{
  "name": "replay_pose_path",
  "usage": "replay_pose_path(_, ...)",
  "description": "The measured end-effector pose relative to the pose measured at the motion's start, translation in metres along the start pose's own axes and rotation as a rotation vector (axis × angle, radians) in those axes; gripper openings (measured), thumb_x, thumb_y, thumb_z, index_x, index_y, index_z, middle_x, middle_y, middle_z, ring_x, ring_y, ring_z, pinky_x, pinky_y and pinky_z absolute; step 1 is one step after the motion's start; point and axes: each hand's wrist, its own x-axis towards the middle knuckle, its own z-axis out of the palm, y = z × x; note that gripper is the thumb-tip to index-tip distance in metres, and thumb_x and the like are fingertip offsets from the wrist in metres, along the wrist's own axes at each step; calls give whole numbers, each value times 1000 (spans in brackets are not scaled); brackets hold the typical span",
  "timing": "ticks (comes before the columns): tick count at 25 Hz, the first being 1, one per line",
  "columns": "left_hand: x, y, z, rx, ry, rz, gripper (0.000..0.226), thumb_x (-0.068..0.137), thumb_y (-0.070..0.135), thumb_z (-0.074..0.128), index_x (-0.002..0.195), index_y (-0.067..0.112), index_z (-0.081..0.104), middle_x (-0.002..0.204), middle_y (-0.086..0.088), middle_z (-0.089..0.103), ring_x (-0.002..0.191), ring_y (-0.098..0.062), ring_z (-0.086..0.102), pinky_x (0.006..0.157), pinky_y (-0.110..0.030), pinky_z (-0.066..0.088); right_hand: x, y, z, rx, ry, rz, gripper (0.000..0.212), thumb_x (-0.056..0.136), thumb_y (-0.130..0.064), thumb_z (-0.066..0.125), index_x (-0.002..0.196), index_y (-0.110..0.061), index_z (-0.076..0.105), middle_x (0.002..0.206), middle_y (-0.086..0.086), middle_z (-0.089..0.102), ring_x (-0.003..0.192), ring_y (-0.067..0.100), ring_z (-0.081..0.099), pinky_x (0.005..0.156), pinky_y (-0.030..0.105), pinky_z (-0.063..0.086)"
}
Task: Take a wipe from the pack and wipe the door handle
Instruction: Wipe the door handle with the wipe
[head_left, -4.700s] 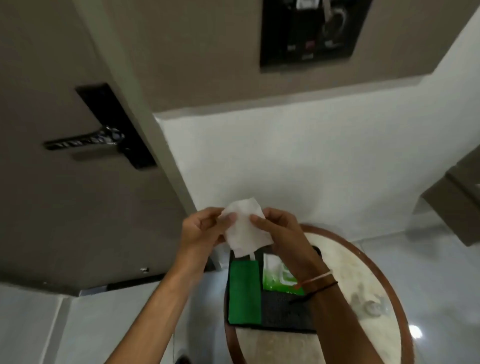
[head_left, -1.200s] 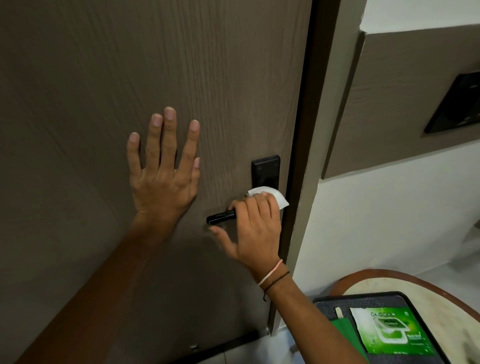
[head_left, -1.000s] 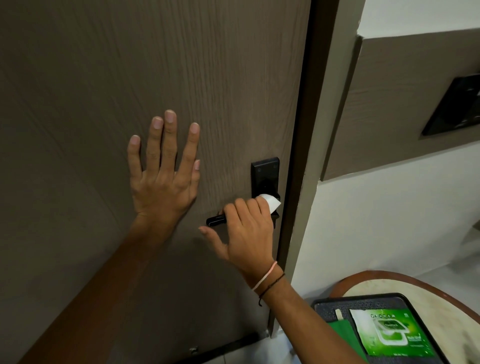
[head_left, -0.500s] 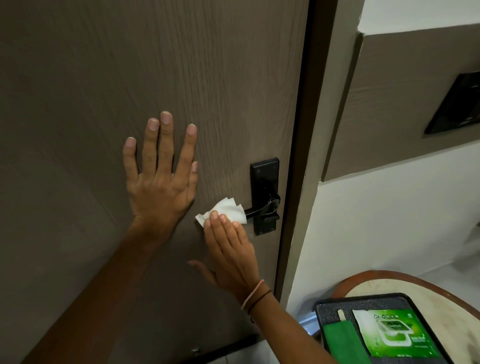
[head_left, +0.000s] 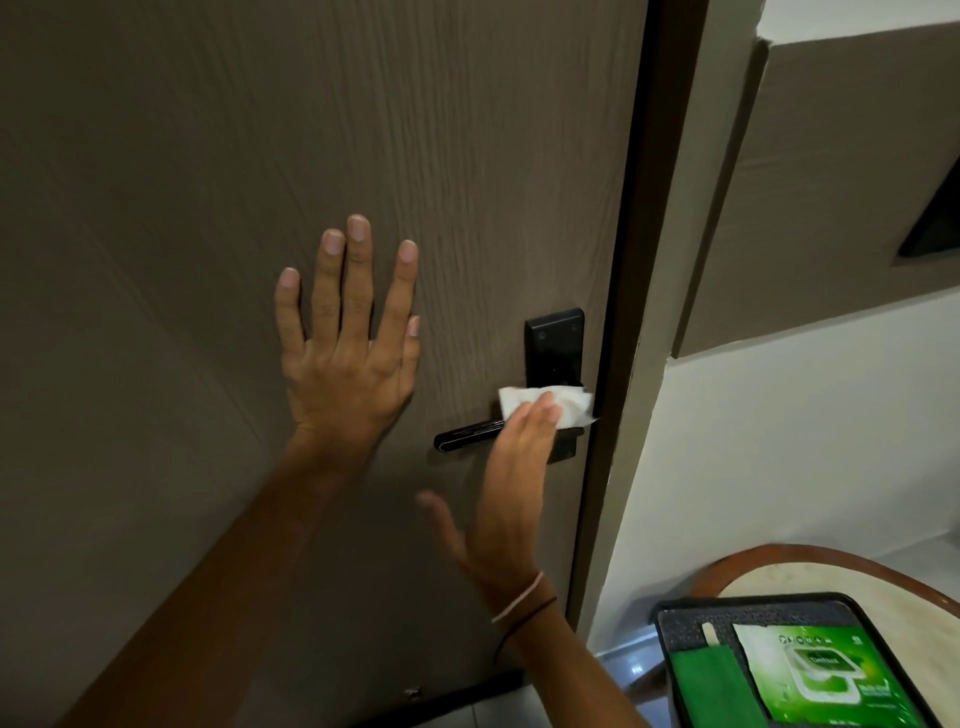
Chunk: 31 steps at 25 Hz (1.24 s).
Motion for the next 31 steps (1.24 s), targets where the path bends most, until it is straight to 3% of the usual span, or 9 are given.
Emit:
replay_pose_path(8, 2, -1, -3, -21, -22, 25, 69, 112, 37, 42, 168, 23, 3, 166, -16, 22, 160, -22, -13, 131, -49, -5, 27, 34, -16, -80, 71, -107, 86, 95, -73, 40, 147, -4, 38, 156, 13, 37, 158, 23, 17, 131, 42, 5)
replay_pose_path(12, 3, -1, -4, -17, -26, 22, 70, 113, 37, 43, 167, 23, 1, 164, -17, 24, 160, -22, -15, 131, -48, -5, 15, 14, -3, -98, 5, -366, 62, 91, -24, 72, 144, -9, 44, 147, 7, 48, 144, 24, 40, 131, 35, 8)
replay_pose_path(15, 3, -1, -5, -7, -29, 28, 70, 113, 37, 42, 167, 23, 1, 164, -17, 25, 160, -24, -13, 131, -48, -5, 22, 9, -3, -12, 59, -538, 41, 96, -9, 71, 136, -5, 60, 140, 11, 65, 138, 24, 54, 126, 34, 27)
replay_pose_path(17, 3, -2, -4, 17, -20, 48, 68, 113, 37, 42, 167, 22, 4, 163, -19, 32, 161, -29, 6, 131, -48, -4, 25, 9, -7, 25, -8, -684, 31, 102, -8, 63, 132, -2, 65, 140, 14, 65, 138, 24, 55, 124, 35, 34)
replay_pose_path(19, 2, -2, -5, 21, -14, 60, 67, 112, 36, 44, 167, 21, 10, 162, -20, 39, 155, -33, 22, 131, -49, -3, 27, 19, -21, -21, -144, -776, 33, 107, -7, 53, 139, -3, 59, 149, 13, 56, 144, 22, 47, 128, 33, 26)
replay_pose_path(21, 3, -1, -7, 30, -7, 41, 66, 112, 36, 46, 167, 21, 14, 162, -20, 38, 160, -30, 11, 131, -49, -2, 28, 40, -36, -174, -185, -842, 43, 106, -6, 53, 148, -5, 45, 157, 13, 45, 149, 25, 39, 129, 36, 21)
replay_pose_path(25, 6, 2, -9, 23, -20, 10, 66, 111, 36, 50, 167, 23, 18, 165, -16, 31, 161, -23, -8, 131, -48, 0, 10, 67, -57, -235, -132, -533, 63, 102, -8, 62, 155, -5, 28, 164, 13, 28, 158, 24, 20, 128, 46, 22)
replay_pose_path(29, 6, 3, -16, -13, -47, 12, 62, 110, 32, 52, 164, 22, 24, 161, -19, 44, 160, -31, 18, 131, -49, 4, -11, 17, -44, 114, -51, 86, 79, 92, 15, 62, 157, -9, 25, 167, 9, 23, 159, 18, 16, 128, 37, 22)
replay_pose_path(31, 10, 10, -27, -37, -112, -7, 57, 112, 29, 49, 164, 19, 28, 161, -22, 44, 152, -36, 35, 129, -54, 16, -15, -25, -41, 363, -86, 223, 50, 110, -21, 46, 156, -11, 30, 166, 8, 26, 157, 12, 21, 128, 26, 22)
